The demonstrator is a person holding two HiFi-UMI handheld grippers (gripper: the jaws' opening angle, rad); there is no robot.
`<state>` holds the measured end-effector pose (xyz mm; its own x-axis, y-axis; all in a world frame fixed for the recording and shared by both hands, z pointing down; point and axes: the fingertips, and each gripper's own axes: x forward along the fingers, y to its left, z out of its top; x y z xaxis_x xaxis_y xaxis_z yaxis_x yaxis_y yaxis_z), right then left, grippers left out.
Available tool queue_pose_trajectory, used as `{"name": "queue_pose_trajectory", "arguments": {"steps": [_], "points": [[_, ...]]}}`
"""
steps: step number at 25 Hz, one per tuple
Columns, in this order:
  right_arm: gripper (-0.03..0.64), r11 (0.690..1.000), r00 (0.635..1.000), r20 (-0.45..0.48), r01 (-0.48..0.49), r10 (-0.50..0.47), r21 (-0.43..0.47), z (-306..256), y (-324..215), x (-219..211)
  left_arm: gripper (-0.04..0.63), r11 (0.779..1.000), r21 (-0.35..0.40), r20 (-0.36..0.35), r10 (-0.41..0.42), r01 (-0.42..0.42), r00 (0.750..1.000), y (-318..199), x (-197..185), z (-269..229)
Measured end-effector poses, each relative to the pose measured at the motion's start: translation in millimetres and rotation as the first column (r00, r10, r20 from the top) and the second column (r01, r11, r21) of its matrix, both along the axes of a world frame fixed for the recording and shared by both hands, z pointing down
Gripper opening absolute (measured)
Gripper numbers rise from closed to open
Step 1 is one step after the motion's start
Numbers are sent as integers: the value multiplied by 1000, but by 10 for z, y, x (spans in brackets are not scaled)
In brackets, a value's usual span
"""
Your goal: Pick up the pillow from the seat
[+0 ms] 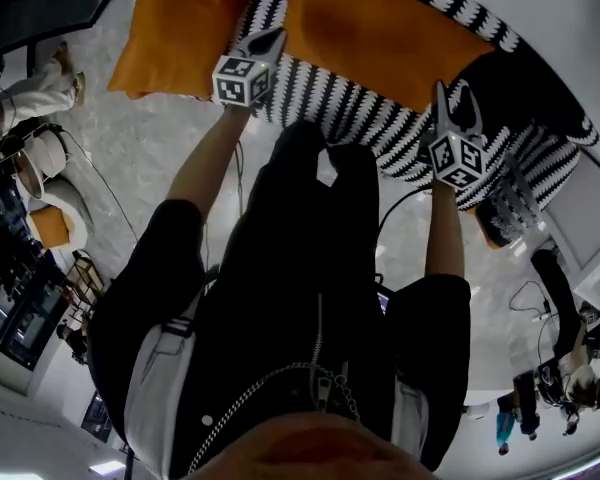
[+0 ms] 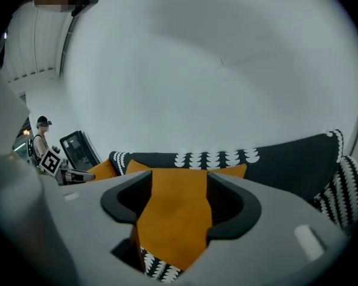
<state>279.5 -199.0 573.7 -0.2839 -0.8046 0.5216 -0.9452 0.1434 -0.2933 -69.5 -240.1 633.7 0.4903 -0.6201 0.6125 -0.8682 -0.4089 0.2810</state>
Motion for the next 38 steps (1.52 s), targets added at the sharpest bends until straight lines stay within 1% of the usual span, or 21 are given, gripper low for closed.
{"name": "queue_pose_trajectory", "arguments": {"steps": [2,3,5,7,9,10,13,15,17,22,24,26,29,32,34,36,38], "points": [[351,1000,1000,-5,-2,2,-21,219,-52,50,13,1000,-17,2,12,-12,1000,-83,-12,191],[404,999,1000,-1,-6,5,-32,324,-88,66,69,1000,-26,1,12,-12,1000,-138,-27,282],[452,998,1000,7,-8,8,-64,528,-147,75,201,998,-57,2,13,-13,1000,-229,-79,461],[488,994,1000,-3,4,-5,-110,742,-157,71,346,996,-90,32,32,-29,999,-265,-142,642],[508,986,1000,-11,27,-29,-162,979,-122,103,427,992,-116,53,65,-58,996,-260,-135,823],[517,981,999,-10,42,-45,-188,1099,-103,127,445,989,-129,50,80,-73,996,-256,-105,907],[529,958,996,2,82,-85,-274,1451,-36,190,469,975,-186,37,132,-123,991,-217,-11,1170],[534,943,996,2,87,-91,-322,1675,-33,245,470,962,-220,35,175,-163,984,-221,41,1331],[545,936,997,4,77,-81,-344,1842,-88,297,470,955,-232,38,199,-185,979,-287,84,1438],[571,914,995,5,95,-101,-395,2168,-142,294,477,943,-272,60,217,-193,974,-429,93,1659],[577,906,993,0,105,-115,-410,2274,-154,287,503,939,-287,65,217,-190,974,-476,52,1743],[592,899,991,-4,123,-137,-419,2373,-159,312,534,932,-298,55,233,-207,971,-514,49,1826],[594,890,985,9,161,-174,-426,2492,-219,355,552,914,-309,29,287,-264,958,-590,109,1930],[594,879,975,23,209,-221,-428,2570,-308,359,555,891,-333,-22,318,-307,948,-637,176,2011],[594,871,971,43,229,-234,-435,2614,-328,348,561,877,-348,-64,329,-330,942,-639,202,2052],[594,870,970,63,237,-233,-433,2636,-336,327,561,866,-361,-111,329,-347,938,-638,215,2076],[592,870,970,78,240,-229,-430,2635,-317,298,552,861,-363,-148,325,-357,934,-623,233,2062]]}}
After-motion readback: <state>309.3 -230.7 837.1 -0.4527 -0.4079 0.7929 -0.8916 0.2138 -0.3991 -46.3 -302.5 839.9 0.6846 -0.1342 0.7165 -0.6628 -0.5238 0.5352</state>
